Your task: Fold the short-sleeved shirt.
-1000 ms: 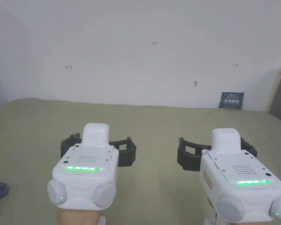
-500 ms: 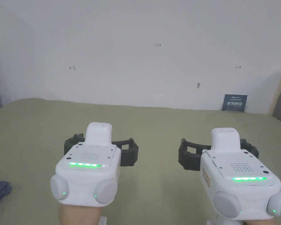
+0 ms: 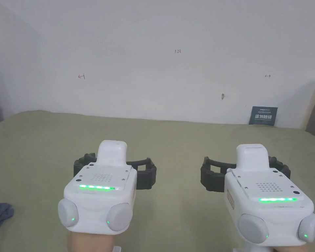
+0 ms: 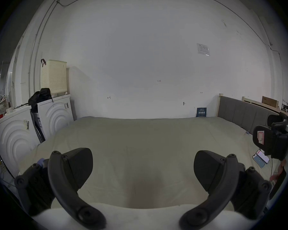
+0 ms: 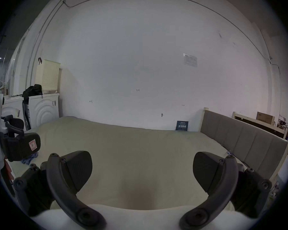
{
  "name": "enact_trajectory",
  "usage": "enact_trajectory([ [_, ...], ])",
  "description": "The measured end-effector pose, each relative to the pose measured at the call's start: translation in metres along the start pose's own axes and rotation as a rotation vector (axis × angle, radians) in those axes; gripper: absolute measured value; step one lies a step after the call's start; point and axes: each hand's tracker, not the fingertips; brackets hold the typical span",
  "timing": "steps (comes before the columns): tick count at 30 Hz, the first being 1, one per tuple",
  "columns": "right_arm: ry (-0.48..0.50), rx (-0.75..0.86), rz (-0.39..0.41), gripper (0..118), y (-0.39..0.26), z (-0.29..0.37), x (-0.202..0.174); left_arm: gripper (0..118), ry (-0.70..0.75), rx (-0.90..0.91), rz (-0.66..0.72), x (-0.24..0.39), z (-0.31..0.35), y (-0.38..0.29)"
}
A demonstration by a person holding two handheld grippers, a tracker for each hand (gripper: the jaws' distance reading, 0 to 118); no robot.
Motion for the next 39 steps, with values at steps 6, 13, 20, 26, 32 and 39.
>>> enact_trajectory([
  [6,0.013,-0.003,-0.003,118,0.000,0.001,-0.001,118,0.004,0.002,-0.010,0.001,0.001,0.001],
  [13,-0.042,0.142,-0.036,118,-0.005,0.006,-0.002,118,-0.001,0.002,-0.012,0.002,0.003,0.003],
  [20,-0.004,0.045,-0.137,118,0.011,0.007,0.006,118,-0.008,0.005,-0.014,0.005,0.003,0.005],
  [26,-0.018,-0.019,-0.134,118,0.009,0.001,0.007,118,-0.009,0.003,-0.009,0.005,0.002,0.007],
  [32,-0.037,-0.004,-0.096,118,0.002,0.001,0.005,118,-0.012,0.007,-0.014,0.006,0.001,0.008],
  [39,-0.033,0.000,-0.088,118,0.001,0.002,0.007,118,-0.017,0.013,-0.015,0.007,0.003,0.009],
])
